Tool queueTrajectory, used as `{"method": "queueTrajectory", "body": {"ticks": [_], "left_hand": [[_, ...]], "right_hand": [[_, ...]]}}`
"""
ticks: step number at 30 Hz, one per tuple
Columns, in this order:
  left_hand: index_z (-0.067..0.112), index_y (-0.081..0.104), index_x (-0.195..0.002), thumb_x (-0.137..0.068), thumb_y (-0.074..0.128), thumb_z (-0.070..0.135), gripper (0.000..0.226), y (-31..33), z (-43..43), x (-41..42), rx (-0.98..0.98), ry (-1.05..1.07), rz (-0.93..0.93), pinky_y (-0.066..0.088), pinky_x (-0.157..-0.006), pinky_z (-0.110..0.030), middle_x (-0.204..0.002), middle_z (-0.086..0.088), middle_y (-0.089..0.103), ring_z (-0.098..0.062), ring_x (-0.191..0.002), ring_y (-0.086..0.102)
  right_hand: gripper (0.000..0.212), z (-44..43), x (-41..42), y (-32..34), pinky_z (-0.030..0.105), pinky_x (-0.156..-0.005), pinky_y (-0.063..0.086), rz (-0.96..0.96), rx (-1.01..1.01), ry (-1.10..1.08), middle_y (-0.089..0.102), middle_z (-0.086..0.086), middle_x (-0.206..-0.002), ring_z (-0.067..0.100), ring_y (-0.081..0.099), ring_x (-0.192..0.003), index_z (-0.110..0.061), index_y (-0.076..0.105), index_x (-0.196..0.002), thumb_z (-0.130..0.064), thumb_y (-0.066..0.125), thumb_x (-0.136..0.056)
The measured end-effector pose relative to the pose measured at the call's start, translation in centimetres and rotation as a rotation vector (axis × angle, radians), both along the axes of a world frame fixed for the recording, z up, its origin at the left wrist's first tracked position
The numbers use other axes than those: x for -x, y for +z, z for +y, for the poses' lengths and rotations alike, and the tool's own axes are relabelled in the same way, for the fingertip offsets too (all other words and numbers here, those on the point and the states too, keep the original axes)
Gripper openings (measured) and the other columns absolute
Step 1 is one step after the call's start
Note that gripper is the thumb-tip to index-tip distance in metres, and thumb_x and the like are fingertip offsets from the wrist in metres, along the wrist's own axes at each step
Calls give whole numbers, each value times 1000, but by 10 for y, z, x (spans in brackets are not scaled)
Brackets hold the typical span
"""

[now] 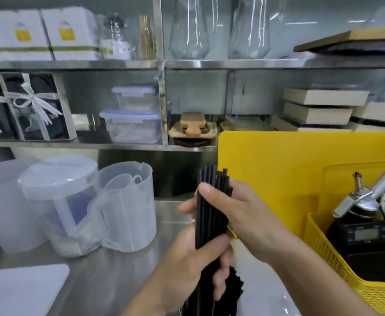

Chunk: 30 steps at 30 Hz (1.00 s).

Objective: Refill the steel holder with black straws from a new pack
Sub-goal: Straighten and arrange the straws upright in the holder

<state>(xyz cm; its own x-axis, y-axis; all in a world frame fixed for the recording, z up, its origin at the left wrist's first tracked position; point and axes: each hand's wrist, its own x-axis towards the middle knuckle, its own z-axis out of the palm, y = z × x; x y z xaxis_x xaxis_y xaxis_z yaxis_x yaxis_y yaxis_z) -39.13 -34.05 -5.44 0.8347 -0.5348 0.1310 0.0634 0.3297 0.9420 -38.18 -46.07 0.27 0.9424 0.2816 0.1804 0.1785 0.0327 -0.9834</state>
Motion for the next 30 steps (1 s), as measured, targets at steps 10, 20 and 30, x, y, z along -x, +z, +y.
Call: {"method": "queueTrajectory", "body": {"ticks": [10,20,30], "left_hand": [[-5,59,-75,-57,82,46,59,2,4,10,9,82,-15,32,-33,-16,-44,-11,56,-13,-27,41],[7,66,-74,-74,60,29,23,1,0,20,-14,142,55,34,-32,-18,-46,-17,58,-19,-27,41],[-5,59,-90,-71,70,22,35,-8,5,19,52,145,97,30,-31,-17,-58,-20,61,-15,-28,37]], "right_hand": [[25,2,13,-23,15,-28,32,-29,-137,-12,66,26,-74,16,41,-30,-13,68,-83,-35,56,-81],[44,1,17,-25,15,-28,24,-12,-67,-50,64,31,-78,34,43,-59,-4,66,-90,-44,47,-84],[21,-6,14,-26,24,-44,42,-92,-246,-160,59,10,-58,21,49,-49,-1,60,-73,-21,67,-73]]}}
